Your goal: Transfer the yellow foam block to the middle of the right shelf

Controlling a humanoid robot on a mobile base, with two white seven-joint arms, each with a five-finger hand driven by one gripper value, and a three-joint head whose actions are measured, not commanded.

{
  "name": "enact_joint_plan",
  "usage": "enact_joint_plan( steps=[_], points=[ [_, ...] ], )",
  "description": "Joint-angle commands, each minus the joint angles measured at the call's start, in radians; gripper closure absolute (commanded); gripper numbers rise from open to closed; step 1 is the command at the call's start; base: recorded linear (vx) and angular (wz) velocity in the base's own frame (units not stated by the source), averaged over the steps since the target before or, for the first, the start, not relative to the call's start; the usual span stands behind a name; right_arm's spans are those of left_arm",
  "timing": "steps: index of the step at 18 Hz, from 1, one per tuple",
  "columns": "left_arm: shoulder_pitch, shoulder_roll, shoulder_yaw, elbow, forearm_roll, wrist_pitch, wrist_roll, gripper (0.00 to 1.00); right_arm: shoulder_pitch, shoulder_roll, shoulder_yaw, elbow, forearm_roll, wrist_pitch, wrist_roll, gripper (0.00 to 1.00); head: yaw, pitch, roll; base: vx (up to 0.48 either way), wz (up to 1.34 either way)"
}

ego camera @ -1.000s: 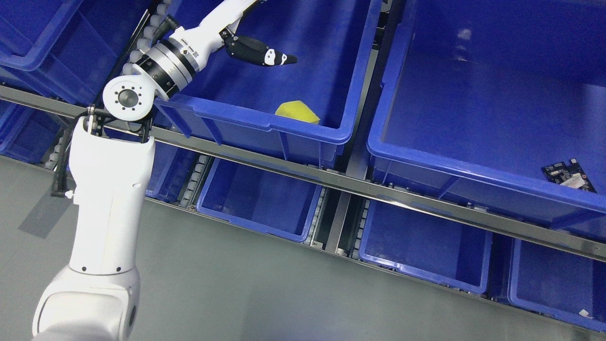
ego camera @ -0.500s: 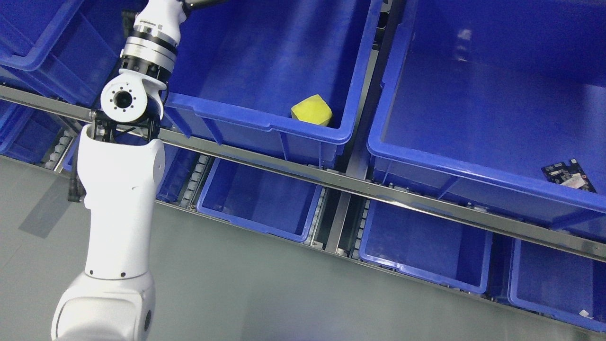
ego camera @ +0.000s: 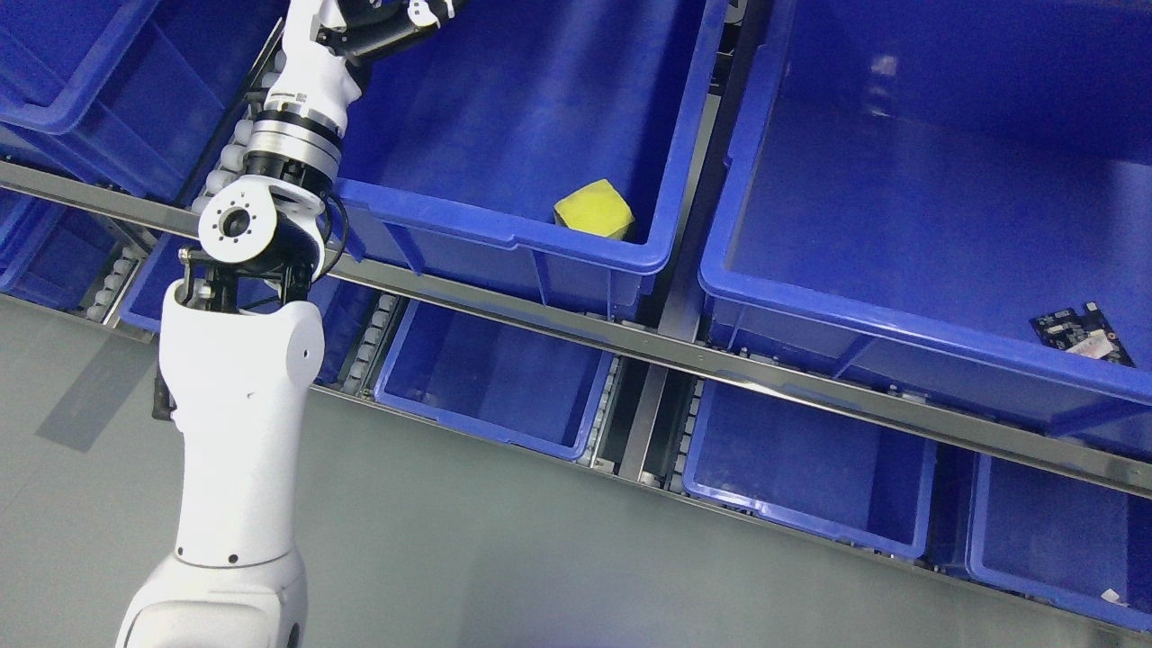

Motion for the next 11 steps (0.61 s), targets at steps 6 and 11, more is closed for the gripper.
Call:
enact_joint_plan(
  steps=[6,11],
  points=[
    [0.014,0.002,0.024,-0.045,0.058,0.015,0.001,0.00,0.002,-0.017,0.000,-0.017,0.003,0.001,0.001,0.00,0.0000,0.000,0.000,0.000,0.00],
    [0.013,0.002,0.024,-0.045,0.058,0.015,-0.001,0.00,0.002,-0.017,0.000,-0.017,0.003,0.001,0.001,0.00,0.0000,0.000,0.000,0.000,0.00]
  ],
)
